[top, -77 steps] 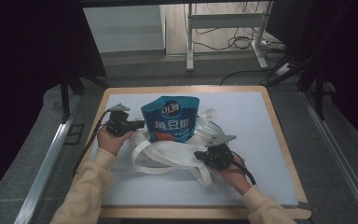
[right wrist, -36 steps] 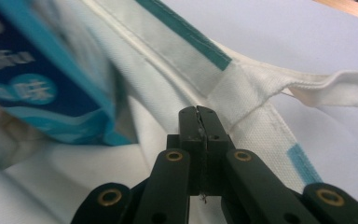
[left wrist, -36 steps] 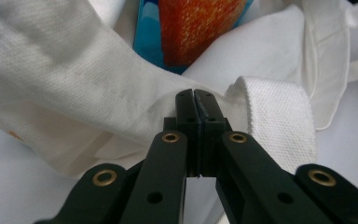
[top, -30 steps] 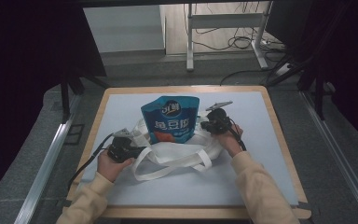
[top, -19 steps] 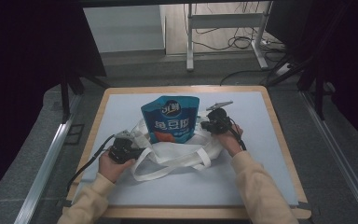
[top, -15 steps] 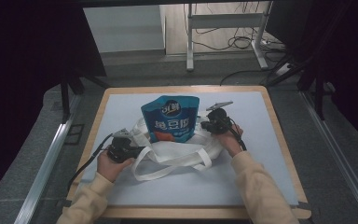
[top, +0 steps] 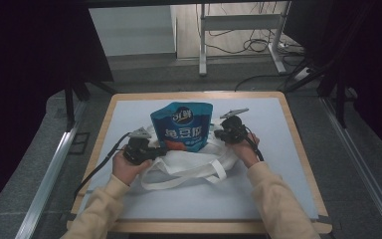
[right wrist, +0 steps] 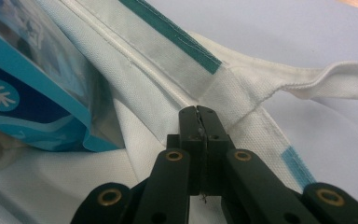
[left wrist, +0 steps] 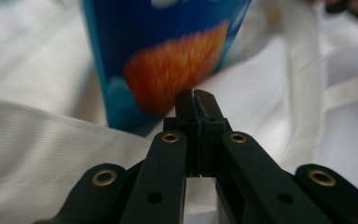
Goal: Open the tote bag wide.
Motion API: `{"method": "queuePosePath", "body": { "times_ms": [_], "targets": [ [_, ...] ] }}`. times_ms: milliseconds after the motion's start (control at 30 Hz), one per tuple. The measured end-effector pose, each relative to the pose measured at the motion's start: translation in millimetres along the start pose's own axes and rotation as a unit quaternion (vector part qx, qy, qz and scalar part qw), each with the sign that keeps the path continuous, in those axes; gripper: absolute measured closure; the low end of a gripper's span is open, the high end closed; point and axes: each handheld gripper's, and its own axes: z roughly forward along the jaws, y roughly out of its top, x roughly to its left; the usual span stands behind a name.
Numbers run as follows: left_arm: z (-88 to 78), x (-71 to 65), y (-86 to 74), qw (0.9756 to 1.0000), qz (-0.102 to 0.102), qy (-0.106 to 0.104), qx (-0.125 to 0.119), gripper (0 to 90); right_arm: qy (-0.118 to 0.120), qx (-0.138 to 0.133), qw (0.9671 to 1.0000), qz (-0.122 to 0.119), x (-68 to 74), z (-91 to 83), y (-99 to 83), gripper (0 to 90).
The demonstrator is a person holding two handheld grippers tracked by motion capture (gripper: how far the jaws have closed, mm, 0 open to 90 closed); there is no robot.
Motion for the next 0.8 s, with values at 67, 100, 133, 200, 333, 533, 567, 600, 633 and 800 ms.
{"method": "queuePosePath", "body": {
  "times_ms": [67, 100, 133, 200, 333, 533, 567, 600, 633, 800],
  "targets": [
    [3.6, 1.9, -3.3, 0.9999, -0.006, -0.001, 0.011, 90.0, 0.001, 0.0, 1.0, 0.0, -0.5, -0.3, -0.2, 88.9],
    [3.2, 3.7, -7.8, 0.9999, -0.009, 0.001, 0.014, 90.0, 0.003, 0.0, 1.0, 0.0, -0.7, -0.2, -0.3, 88.9],
    [3.2, 4.2, -10.7, 0.9998, -0.01, 0.0, 0.017, 90.0, 0.003, 0.0, 1.0, 0.0, -0.9, -0.2, -0.3, 88.9],
    [4.0, 4.9, -17.4, 0.9997, -0.014, -0.002, 0.021, 90.0, 0.004, 0.001, 1.0, 0.002, -1.2, -0.2, -0.2, 88.9],
    [4.0, 5.6, -21.3, 0.9996, -0.02, -0.008, 0.018, 90.0, 0.002, 0.0, 1.0, 0.003, -1.5, 0.5, 0.0, 89.0],
    [3.0, 3.8, -21.7, 0.9999, -0.014, -0.005, 0.004, 90.0, 0.004, -0.003, 1.0, 0.004, -1.4, -0.6, 0.0, 88.9],
    [-0.2, 2.8, -21.1, 0.9999, -0.012, -0.007, -0.008, 90.0, 0.008, -0.007, 0.9999, 0.006, -1.2, -2.2, 0.0, 88.9],
    [-4.2, 1.7, -20.0, 0.9997, -0.011, -0.008, -0.019, 90.0, 0.012, -0.014, 0.9998, 0.007, -1.0, -4.6, -0.1, 88.9],
    [-8.9, 0.5, -18.7, 0.9995, -0.008, -0.006, -0.031, 90.0, 0.016, -0.022, 0.9996, 0.007, -0.2, -8.3, 0.1, 88.9],
    [-32.2, -3.9, -15.3, 0.9969, -0.002, 0.004, -0.078, 90.0, 0.032, -0.062, 0.9976, 0.0, 4.8, -33.7, -0.6, 88.9]
  ]
}}
